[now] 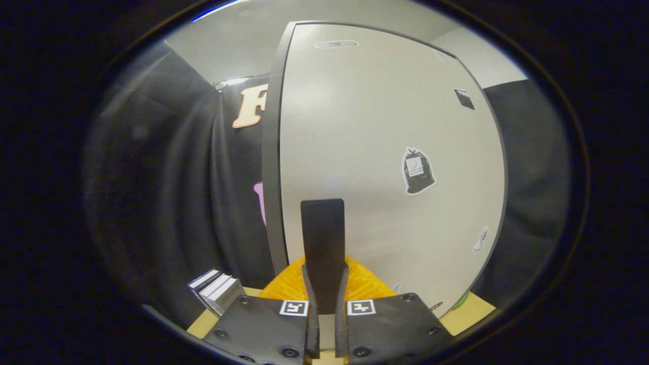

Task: Open the shoe cabinet door, grab the shoes and put them into the shoe cabinet, then close the shoe cabinet door.

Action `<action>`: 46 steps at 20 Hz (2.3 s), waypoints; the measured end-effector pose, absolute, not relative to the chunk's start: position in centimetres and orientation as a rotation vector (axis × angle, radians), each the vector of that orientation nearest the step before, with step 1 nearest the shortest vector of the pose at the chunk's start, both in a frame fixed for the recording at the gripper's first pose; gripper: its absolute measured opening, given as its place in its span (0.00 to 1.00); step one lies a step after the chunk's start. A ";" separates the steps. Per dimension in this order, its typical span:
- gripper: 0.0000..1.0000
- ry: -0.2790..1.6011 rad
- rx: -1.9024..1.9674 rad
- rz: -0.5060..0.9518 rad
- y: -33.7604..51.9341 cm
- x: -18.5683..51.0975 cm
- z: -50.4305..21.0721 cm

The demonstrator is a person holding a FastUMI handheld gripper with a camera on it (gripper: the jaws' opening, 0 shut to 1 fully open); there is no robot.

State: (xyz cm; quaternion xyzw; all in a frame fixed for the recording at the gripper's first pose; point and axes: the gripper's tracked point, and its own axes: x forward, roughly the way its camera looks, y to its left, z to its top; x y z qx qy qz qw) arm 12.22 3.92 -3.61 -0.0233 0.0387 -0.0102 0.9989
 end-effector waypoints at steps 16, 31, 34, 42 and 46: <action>0.13 0.122 -0.047 0.204 -0.3 1.8 -2.7; 0.11 0.134 -0.076 0.167 -16.6 -8.6 -0.1; 0.07 0.125 -0.095 0.090 -20.7 -9.2 0.3; 0.03 0.164 -0.053 -0.049 -29.7 -9.4 0.3; 0.02 0.166 -0.037 -0.048 -31.9 -9.6 0.3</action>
